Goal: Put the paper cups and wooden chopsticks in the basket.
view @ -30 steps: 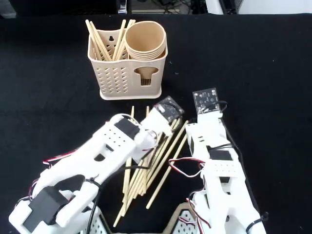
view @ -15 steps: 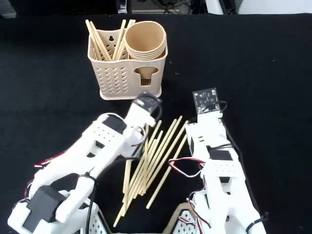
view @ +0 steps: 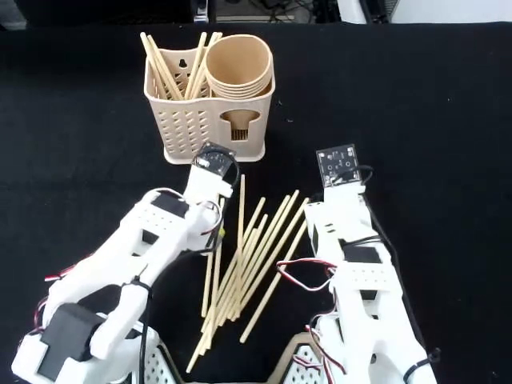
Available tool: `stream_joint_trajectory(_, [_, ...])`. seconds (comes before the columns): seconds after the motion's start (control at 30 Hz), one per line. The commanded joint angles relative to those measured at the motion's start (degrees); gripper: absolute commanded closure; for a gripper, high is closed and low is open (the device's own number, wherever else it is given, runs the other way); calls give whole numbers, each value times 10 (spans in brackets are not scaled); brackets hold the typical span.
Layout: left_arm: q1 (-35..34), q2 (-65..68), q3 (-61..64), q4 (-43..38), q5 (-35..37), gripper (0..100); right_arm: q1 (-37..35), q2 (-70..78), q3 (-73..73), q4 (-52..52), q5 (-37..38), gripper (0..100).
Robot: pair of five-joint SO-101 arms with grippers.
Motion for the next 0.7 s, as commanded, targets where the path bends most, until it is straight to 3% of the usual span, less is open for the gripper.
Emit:
stream_joint_trajectory(0.0, [29, -3, -7, -10, 5, 823, -3, -13, -2, -11, 0, 973])
stream_joint_trajectory(0.57, [34, -4, -36, -11, 7, 823, -4, -13, -2, -11, 0, 973])
stream_joint_trajectory(0.67, [33, -4, -28, -42, 7, 823, -4, -13, -2, -11, 0, 973])
